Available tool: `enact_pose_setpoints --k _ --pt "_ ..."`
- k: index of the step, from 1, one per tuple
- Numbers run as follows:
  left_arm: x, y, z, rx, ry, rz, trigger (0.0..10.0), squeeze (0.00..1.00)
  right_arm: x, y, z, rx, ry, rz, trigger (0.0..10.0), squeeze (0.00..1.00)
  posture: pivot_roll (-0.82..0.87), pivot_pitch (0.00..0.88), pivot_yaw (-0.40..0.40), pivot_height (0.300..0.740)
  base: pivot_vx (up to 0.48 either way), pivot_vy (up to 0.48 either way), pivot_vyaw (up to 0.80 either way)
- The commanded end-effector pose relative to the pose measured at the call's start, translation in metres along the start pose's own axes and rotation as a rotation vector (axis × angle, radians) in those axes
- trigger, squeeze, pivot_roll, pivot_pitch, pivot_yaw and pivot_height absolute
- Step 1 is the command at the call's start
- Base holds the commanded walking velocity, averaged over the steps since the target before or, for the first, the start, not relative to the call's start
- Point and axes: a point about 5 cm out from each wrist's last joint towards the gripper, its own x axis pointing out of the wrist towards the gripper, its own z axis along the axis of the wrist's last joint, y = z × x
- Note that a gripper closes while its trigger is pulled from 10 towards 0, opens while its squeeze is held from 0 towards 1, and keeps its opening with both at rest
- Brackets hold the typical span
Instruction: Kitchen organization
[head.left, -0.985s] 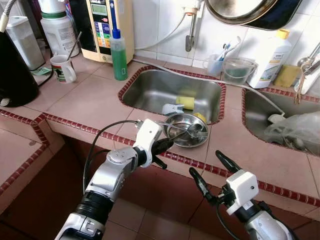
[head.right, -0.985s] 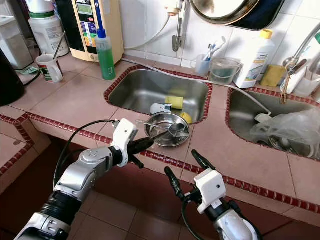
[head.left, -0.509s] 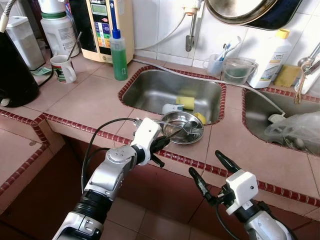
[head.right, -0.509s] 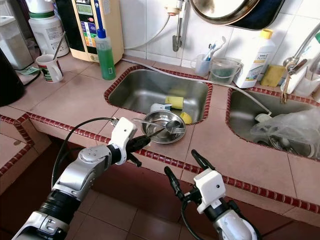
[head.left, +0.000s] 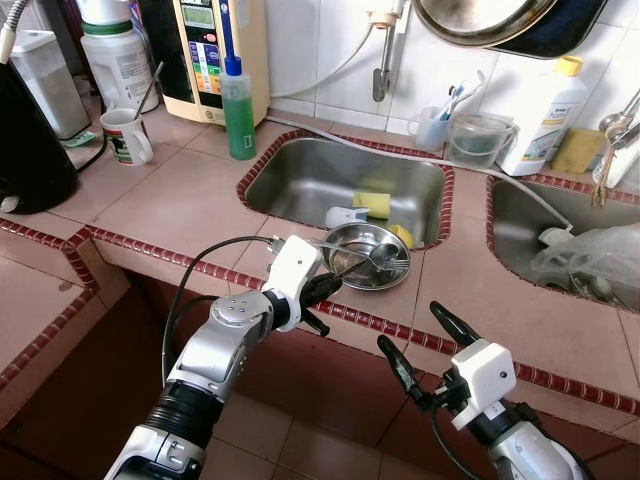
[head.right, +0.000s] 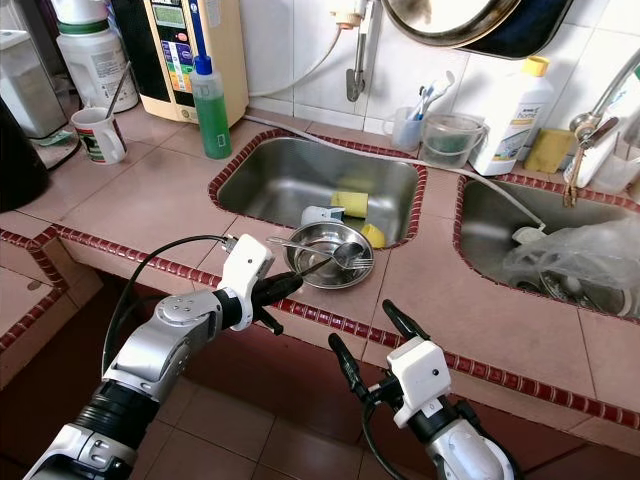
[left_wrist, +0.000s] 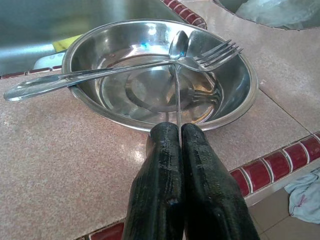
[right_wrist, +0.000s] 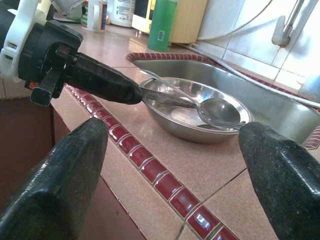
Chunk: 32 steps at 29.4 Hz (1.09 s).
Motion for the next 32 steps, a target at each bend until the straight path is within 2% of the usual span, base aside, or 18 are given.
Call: enact_pose_setpoints --k 1,10,20,32 --pt "-0.001 -0.001 -0.005 -0.005 0.025 -0.006 10.0 0.00 0.002 -0.001 0.005 -0.009 -0.016 0.005 10.0 0.00 -0.01 0.000 0.002 0.740 0.000 0.000 0.00" --pt "-0.001 -0.002 -0.002 -0.007 0.003 -0.016 10.0 0.00 0.002 0.000 0.005 -0.008 -0.015 0.006 10.0 0.00 -0.01 0.000 0.001 0.740 0.000 0.000 0.00" --pt "-0.001 -0.006 0.011 -0.012 -0.073 -0.033 10.0 0.00 0.002 0.000 0.004 -0.008 -0.015 0.010 10.0 0.00 -0.01 0.000 0.001 0.740 0.000 0.000 0.00" --pt "-0.002 -0.007 0.014 -0.017 -0.087 -0.050 10.0 0.00 0.002 0.000 0.004 -0.008 -0.016 0.009 10.0 0.00 -0.01 0.000 0.002 0.740 0.000 0.000 0.00"
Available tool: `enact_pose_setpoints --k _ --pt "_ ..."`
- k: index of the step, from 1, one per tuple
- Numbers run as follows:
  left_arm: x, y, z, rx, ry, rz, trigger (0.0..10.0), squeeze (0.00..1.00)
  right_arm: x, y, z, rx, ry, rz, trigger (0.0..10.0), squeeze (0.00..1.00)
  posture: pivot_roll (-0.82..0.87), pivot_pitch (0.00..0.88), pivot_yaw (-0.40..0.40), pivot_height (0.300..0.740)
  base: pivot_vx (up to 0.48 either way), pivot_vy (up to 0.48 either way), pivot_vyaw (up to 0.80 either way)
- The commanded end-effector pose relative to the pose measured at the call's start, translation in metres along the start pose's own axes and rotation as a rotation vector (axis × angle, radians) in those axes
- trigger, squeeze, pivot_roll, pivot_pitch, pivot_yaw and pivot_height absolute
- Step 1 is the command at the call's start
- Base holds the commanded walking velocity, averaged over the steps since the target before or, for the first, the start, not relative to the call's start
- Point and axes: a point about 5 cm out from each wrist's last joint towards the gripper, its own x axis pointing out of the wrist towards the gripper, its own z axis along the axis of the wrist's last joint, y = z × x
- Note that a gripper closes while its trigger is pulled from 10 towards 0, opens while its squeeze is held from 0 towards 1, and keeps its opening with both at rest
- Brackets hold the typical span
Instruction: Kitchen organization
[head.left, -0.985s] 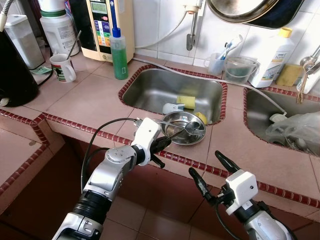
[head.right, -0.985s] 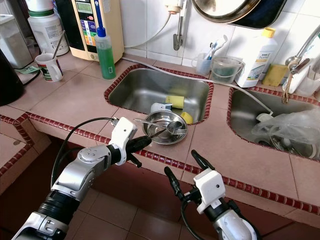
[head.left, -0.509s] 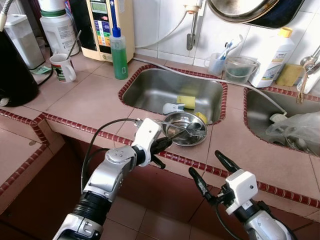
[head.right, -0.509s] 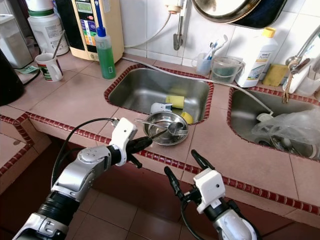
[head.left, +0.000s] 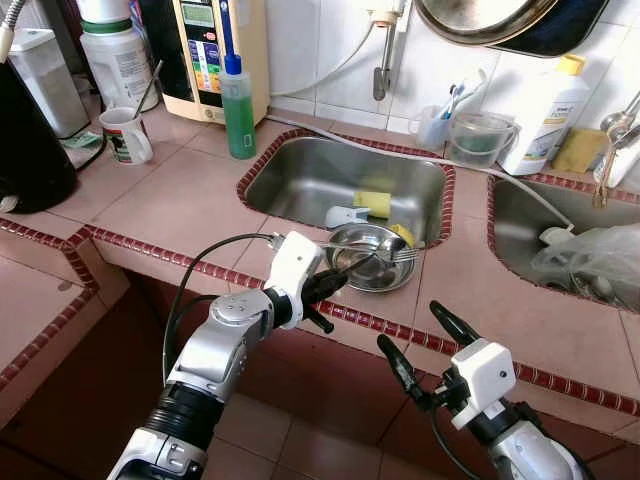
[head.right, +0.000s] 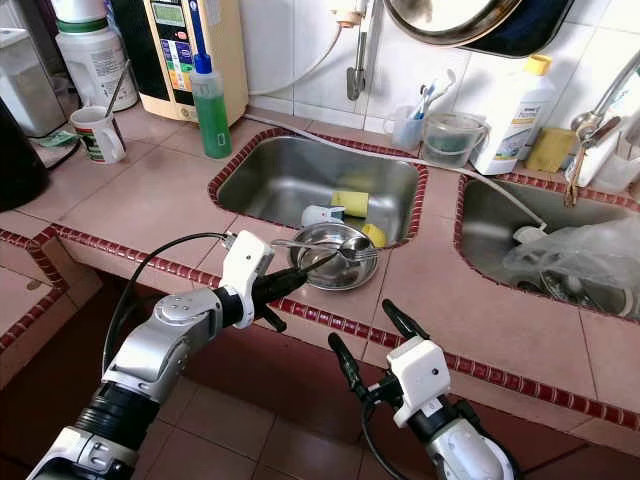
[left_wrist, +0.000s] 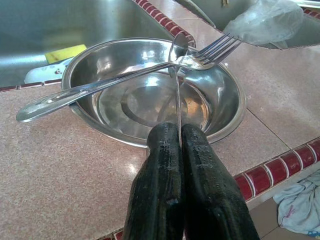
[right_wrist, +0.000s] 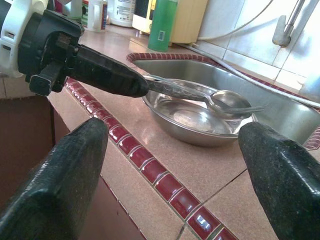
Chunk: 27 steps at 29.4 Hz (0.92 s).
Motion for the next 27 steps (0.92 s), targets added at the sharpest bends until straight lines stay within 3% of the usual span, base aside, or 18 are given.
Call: enact_pose_setpoints --k 1,27 --pt "-0.001 -0.003 0.007 0.018 -0.032 -0.020 10.0 0.00 0.002 0.000 0.004 -0.009 -0.015 0.008 10.0 0.00 -0.01 0.000 0.003 0.740 0.000 0.000 0.00" --pt "0.002 -0.019 0.004 0.015 -0.025 -0.089 10.0 0.00 0.001 0.001 0.002 -0.005 -0.009 0.005 10.0 0.00 -0.02 0.000 0.008 0.740 0.000 0.000 0.00"
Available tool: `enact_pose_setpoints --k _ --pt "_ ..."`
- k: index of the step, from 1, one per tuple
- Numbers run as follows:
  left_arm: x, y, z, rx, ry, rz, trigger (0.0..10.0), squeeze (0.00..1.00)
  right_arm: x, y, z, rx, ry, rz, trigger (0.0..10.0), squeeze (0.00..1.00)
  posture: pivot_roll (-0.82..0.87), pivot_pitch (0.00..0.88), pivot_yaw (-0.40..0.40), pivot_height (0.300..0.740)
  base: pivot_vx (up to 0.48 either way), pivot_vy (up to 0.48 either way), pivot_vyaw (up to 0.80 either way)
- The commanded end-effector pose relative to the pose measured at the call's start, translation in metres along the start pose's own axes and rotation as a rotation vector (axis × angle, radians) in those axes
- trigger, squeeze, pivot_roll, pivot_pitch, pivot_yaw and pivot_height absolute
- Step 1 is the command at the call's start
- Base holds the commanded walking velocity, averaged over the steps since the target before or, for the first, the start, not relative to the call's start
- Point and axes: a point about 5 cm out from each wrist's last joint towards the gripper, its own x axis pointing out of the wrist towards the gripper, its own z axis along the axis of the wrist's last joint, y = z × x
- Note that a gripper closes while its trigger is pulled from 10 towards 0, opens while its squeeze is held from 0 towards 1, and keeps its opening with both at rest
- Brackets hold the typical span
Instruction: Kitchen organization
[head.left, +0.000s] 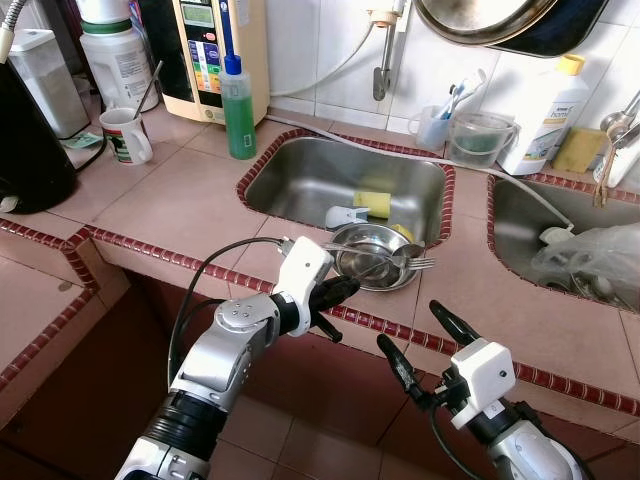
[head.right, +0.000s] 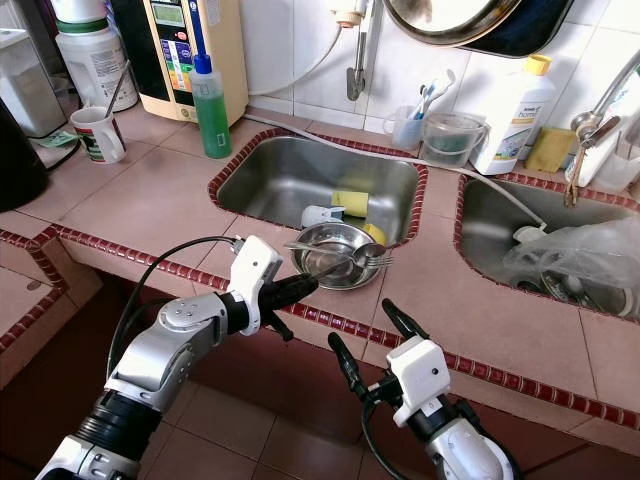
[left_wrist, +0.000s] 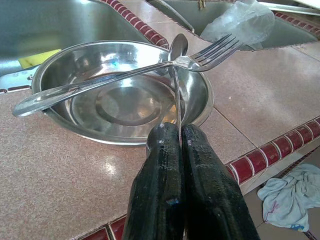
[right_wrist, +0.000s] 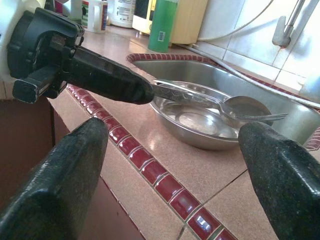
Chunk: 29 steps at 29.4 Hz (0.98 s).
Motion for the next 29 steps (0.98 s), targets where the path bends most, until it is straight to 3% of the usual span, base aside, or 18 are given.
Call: enact_pose_setpoints --k 1,29 --pt "0.0014 -0.0045 0.0045 0.014 -0.012 -0.018 10.0 0.00 0.0004 0.0006 0.0022 -0.005 -0.007 0.005 10.0 0.00 -0.02 0.000 0.008 0.740 0.000 0.000 0.00" --pt "0.0025 -0.0100 0.0063 0.008 -0.019 -0.037 10.0 0.00 0.0011 0.0015 0.0018 -0.003 -0.007 0.008 10.0 0.00 -0.01 0.000 0.011 0.740 0.000 0.000 0.00"
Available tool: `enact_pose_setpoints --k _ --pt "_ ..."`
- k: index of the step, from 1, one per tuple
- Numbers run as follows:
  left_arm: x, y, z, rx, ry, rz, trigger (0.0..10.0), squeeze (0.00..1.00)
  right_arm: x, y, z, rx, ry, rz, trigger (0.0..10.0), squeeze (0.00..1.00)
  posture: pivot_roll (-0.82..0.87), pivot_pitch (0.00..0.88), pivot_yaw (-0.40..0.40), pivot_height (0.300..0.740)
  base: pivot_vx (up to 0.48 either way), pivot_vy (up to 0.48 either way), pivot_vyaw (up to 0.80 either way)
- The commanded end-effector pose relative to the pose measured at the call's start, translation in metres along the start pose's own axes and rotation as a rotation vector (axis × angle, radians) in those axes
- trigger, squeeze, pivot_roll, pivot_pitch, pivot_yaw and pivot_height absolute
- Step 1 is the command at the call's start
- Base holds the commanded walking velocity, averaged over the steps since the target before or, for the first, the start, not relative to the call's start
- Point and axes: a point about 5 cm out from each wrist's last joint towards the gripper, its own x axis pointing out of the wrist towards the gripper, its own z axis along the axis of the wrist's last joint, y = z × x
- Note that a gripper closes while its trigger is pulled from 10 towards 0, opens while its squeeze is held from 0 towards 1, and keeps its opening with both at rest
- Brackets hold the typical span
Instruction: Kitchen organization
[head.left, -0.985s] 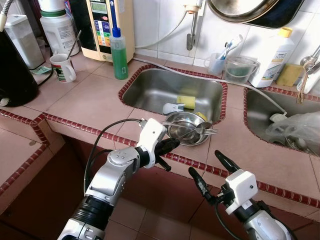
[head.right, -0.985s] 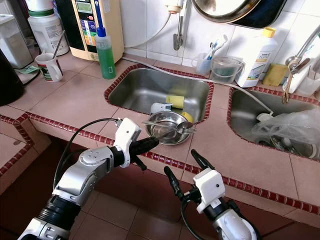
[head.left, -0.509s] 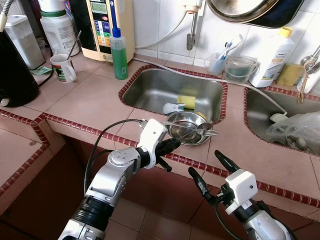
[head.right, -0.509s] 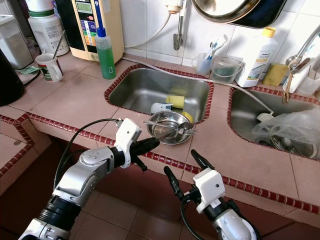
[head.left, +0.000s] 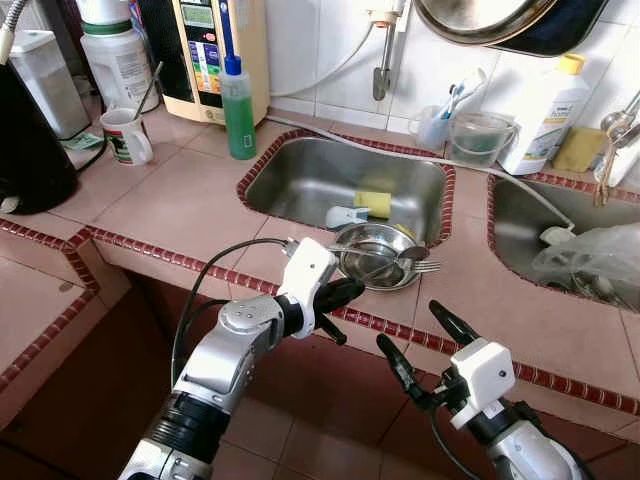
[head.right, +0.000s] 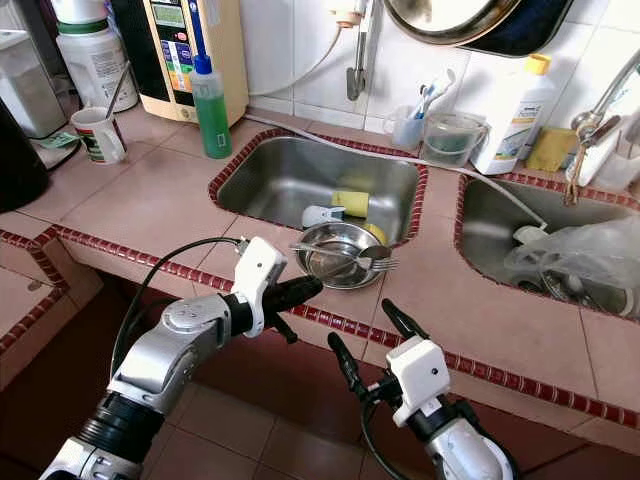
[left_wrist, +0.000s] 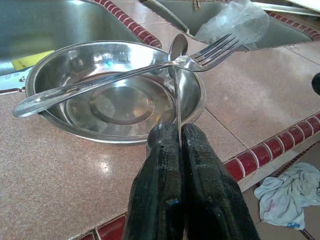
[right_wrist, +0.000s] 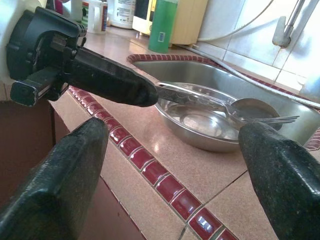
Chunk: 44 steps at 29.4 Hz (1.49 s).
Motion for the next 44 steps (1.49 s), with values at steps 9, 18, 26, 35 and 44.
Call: enact_pose_setpoints --k 9,18,26,35,44 --pt "0.001 -0.008 0.005 0.007 -0.019 -0.034 10.0 0.00 0.000 0.001 0.002 -0.006 -0.003 0.010 10.0 0.00 -0.02 0.000 0.010 0.740 0.000 0.000 0.00" --pt "0.003 -0.013 0.004 0.010 -0.020 -0.051 10.0 0.00 0.001 0.001 0.002 -0.005 -0.004 0.014 10.0 0.00 -0.01 0.000 0.009 0.740 0.000 0.000 0.00" --pt "0.009 -0.020 0.001 0.028 0.002 -0.068 10.0 0.00 0.001 0.002 0.002 -0.004 -0.004 0.013 10.0 0.00 -0.02 0.000 0.013 0.740 0.000 0.000 0.00" --pt "0.012 -0.026 -0.004 0.019 0.063 -0.095 10.0 0.00 0.000 0.004 0.002 -0.001 -0.005 0.008 10.0 0.00 -0.02 0.001 0.022 0.740 0.000 0.000 0.00" --pt "0.012 -0.024 -0.013 0.002 0.143 -0.095 10.0 0.00 0.000 0.008 0.001 0.011 -0.007 -0.004 10.0 0.00 -0.03 0.006 0.041 0.740 0.000 0.000 0.00"
